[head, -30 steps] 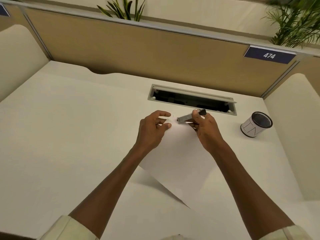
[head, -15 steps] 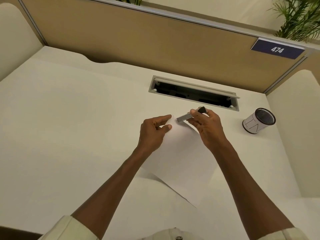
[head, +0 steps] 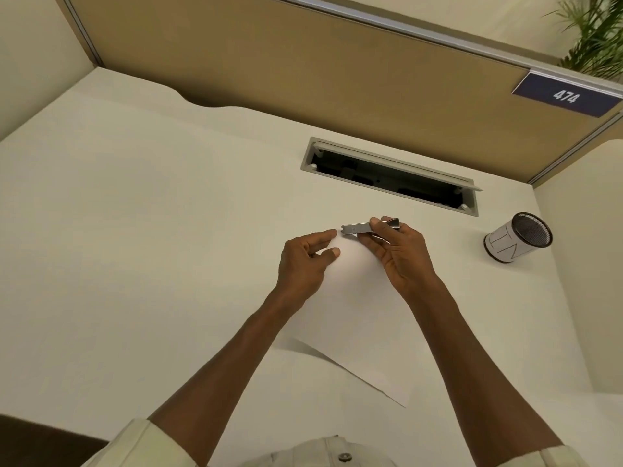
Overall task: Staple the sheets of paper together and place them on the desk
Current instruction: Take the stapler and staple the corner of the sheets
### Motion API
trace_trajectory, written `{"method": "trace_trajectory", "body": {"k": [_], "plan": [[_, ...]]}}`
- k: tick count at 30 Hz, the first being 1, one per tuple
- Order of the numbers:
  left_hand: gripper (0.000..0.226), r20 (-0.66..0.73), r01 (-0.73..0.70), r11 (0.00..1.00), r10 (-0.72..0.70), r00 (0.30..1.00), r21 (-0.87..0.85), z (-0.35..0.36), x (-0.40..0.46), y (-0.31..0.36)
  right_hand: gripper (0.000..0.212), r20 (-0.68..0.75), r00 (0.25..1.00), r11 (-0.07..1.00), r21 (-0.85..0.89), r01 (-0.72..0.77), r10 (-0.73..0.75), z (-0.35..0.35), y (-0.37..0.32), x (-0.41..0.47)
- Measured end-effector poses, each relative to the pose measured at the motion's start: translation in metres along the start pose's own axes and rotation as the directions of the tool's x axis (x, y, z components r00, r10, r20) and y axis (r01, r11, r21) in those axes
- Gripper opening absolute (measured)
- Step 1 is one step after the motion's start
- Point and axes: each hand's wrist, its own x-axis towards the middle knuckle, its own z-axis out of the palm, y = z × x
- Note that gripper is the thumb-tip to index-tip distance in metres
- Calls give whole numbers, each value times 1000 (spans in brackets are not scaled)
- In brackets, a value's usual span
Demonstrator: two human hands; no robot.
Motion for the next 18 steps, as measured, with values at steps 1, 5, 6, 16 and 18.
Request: {"method": "trace_trajectory", "body": {"k": [1,5,6,16,18], "plan": [[35,-3,1,1000,-1,1000,-3,-1,0,-1,34,15,1000,1000,-7,-6,7,1,0,0],[35,-8,6,1000,-6,1000,-3,-6,2,-2,33,45,999,999,-32,-20,22,5,2,2],[35,-8,7,1000,-7,1000,-6,-7,2,-3,35,54,998,999,-31,-25,26,6,2,3],[34,17,53,999,-53,998,-9,-19,3,-2,28,140,984,990,-108,-94,109,7,8,13],[33,28,72,997,-71,997,-32,-21,4,-4,27,164,982,991,-111,-80,98,8,8,12]]}}
